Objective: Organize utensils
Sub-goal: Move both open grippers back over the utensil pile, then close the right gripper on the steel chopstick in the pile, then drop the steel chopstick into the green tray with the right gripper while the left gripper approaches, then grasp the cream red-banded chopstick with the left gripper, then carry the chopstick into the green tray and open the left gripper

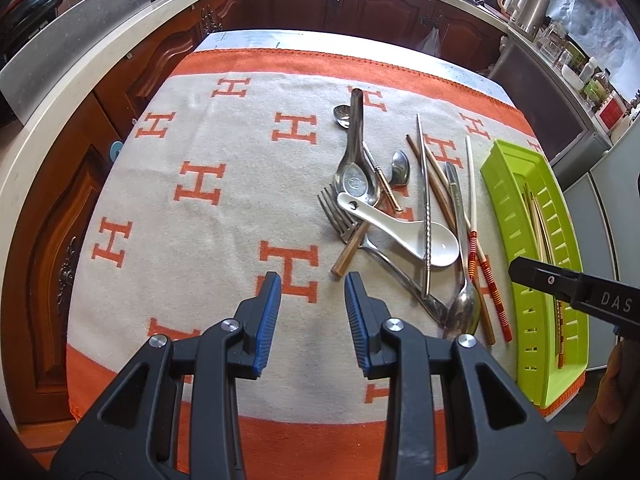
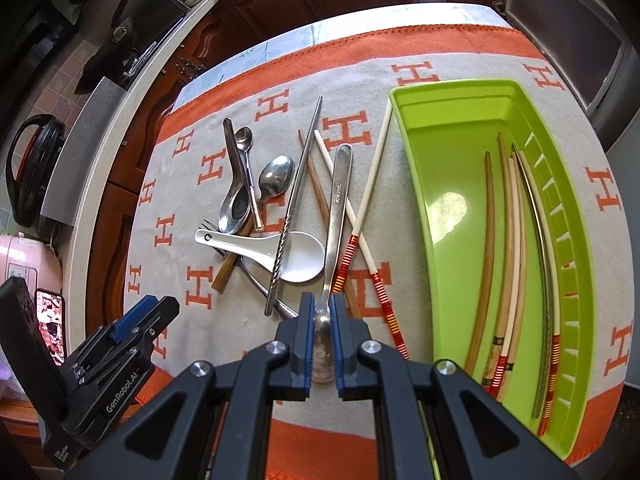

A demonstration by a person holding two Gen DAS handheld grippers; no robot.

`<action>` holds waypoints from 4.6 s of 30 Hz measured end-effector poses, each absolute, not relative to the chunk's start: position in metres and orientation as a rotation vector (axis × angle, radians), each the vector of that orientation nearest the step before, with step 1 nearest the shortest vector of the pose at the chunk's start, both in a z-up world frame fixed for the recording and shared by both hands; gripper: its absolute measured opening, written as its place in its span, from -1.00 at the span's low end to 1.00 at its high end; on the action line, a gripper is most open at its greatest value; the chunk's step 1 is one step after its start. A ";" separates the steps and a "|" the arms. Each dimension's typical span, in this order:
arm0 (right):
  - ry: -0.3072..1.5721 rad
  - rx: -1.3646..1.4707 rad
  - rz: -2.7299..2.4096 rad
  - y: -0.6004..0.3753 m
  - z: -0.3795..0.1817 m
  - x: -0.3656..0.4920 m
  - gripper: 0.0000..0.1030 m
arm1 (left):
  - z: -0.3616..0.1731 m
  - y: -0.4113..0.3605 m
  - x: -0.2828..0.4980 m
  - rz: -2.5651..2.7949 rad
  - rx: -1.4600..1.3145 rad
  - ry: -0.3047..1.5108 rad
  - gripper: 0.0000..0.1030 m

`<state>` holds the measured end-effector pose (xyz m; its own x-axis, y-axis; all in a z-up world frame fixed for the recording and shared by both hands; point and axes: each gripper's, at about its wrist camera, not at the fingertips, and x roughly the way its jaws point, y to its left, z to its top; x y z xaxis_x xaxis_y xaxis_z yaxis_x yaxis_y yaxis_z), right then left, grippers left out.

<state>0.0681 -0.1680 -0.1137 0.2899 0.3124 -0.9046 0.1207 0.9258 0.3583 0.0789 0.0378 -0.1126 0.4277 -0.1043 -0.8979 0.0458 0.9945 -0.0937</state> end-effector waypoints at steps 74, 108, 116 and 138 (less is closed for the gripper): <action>1.121 0.476 -0.104 -0.289 -0.113 0.027 -0.81 | -0.140 -0.125 0.167 -0.489 0.120 1.152 -0.43; 1.122 0.534 -0.061 -0.293 -0.124 0.018 -0.81 | -0.163 -0.162 0.165 -0.465 0.249 1.119 -0.94; 1.103 0.552 -0.046 -0.292 -0.119 0.016 -0.81 | -0.126 -0.118 0.155 -0.384 -0.013 1.196 -0.94; 1.043 0.571 -0.068 -0.309 -0.099 -0.002 -0.81 | -0.101 -0.175 0.105 -0.524 -0.222 1.364 -0.94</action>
